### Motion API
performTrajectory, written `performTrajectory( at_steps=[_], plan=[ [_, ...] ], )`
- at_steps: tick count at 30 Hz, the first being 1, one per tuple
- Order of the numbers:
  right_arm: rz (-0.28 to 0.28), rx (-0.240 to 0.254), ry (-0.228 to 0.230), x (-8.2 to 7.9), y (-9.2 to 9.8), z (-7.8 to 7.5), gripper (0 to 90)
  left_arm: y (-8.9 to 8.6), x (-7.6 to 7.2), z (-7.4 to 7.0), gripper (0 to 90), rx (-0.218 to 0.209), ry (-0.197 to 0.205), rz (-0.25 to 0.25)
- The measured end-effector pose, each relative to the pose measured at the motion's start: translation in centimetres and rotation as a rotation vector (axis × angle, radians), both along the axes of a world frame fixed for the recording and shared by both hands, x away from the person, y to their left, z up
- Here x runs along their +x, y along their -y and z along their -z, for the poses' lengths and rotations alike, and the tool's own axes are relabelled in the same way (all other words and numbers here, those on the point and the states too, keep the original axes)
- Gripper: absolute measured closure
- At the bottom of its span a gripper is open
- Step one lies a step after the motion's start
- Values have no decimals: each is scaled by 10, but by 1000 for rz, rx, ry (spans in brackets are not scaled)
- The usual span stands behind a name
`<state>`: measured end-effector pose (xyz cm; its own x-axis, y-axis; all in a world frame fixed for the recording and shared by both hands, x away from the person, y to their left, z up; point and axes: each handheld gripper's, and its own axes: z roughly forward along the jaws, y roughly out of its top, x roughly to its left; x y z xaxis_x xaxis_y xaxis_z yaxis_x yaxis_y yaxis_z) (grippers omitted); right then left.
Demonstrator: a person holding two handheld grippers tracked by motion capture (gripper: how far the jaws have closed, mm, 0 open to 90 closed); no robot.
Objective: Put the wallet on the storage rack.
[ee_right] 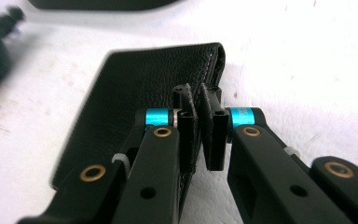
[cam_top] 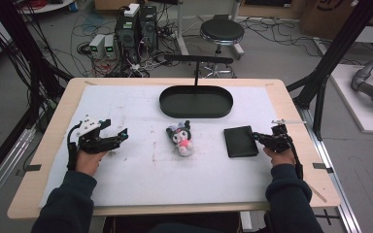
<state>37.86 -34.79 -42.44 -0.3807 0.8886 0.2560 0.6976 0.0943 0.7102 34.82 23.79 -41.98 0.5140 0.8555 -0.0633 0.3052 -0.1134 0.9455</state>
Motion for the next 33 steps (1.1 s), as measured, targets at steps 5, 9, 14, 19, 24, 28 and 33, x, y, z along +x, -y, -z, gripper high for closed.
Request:
performTrajectory(
  at_steps=[5,9,14,19,24,28,33],
  plan=[
    [1,-25,73,-9,6,-22,881,-1,0,0,203,-4,0,0],
    [5,-69,140,-19,8,-42,884,-1,0,0,203,-7,0,-6],
    [-45,-230,192,-29,-1,-65,887,-1,0,0,203,-3,0,-2],
    [-103,-296,182,-26,-18,-63,887,-1,0,0,204,-5,-1,-8],
    [-82,-269,184,-24,-16,-61,875,-2,0,0,203,-7,-3,-7],
    [-83,-280,187,-26,-13,-59,811,-2,0,0,204,-6,-1,-5],
    [-109,-301,190,-26,-17,-57,770,-2,-1,0,203,-6,-2,-8]
  ],
)
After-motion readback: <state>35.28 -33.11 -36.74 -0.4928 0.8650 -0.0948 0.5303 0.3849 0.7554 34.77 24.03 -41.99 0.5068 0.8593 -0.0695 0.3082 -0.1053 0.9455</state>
